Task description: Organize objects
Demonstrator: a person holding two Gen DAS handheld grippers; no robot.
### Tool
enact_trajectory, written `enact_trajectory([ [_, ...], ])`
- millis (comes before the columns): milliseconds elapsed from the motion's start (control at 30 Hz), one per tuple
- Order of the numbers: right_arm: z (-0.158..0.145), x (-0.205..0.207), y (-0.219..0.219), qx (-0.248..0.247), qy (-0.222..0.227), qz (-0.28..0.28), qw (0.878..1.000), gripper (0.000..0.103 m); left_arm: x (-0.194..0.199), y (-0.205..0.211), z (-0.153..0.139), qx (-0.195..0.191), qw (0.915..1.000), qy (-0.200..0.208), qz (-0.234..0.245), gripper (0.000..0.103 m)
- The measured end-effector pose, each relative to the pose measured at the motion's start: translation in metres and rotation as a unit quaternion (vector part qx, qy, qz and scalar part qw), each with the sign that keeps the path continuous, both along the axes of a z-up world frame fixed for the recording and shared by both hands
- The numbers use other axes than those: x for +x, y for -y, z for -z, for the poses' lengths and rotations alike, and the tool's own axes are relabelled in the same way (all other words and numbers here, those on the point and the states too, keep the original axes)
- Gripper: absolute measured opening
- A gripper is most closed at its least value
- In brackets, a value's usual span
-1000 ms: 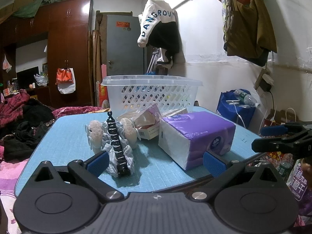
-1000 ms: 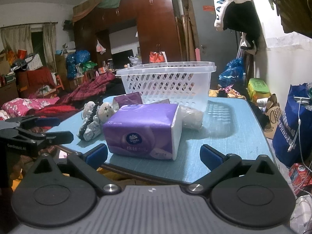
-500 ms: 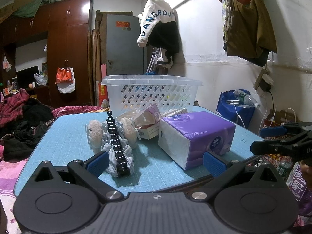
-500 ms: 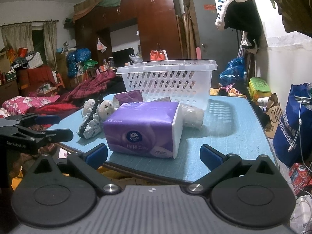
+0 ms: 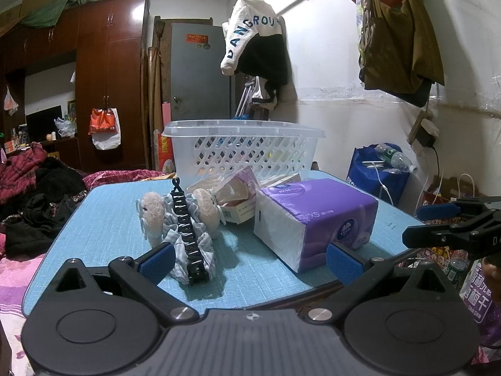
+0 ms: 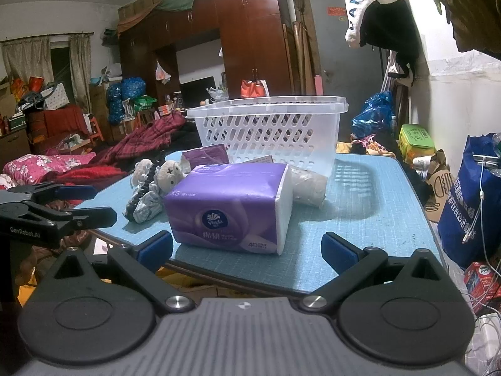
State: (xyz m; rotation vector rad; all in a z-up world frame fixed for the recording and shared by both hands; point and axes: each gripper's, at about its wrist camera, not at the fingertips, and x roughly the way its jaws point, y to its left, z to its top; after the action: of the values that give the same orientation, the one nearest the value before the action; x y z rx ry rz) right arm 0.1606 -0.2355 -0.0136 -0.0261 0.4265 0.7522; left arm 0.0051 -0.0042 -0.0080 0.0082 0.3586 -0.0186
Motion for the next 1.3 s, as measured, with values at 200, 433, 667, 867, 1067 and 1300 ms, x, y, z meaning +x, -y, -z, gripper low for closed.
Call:
enact_trajectory([
  [200,0.0,0.0001,0.0,0.0,0.0,0.0,1.0,0.103,-0.0002,0.0,0.0,0.0,1.0,0.0,0.0,0.103],
  [433,0.0001,0.0001,-0.0001,0.0,0.0,0.0,1.0,0.103,-0.0004,0.0002,0.0,0.001,1.0,0.0,0.0,0.103],
  [667,0.0002,0.0,-0.0001,-0.001,0.0,0.0,1.0,0.103,-0.0004,0.0001,0.0001,0.0,1.0,-0.001,0.0,0.103],
  [867,0.0003,-0.0004,-0.0002,0.0,0.002,0.0,1.0,0.103,-0.0005,0.001,0.0012,0.005,1.0,0.001,-0.002,0.103],
  [1067,0.0001,-0.0001,0.0012,0.0,0.006,0.0,1.0,0.103,0.0001,0.0007,0.0015,0.005,1.0,0.001,-0.002,0.103],
  [1300,0.0006,-0.0015,0.0054,0.015,0.026,0.008,1.0,0.103,-0.0036,0.0008,-0.0037,0.005,0.9995,0.031,-0.008,0.103],
])
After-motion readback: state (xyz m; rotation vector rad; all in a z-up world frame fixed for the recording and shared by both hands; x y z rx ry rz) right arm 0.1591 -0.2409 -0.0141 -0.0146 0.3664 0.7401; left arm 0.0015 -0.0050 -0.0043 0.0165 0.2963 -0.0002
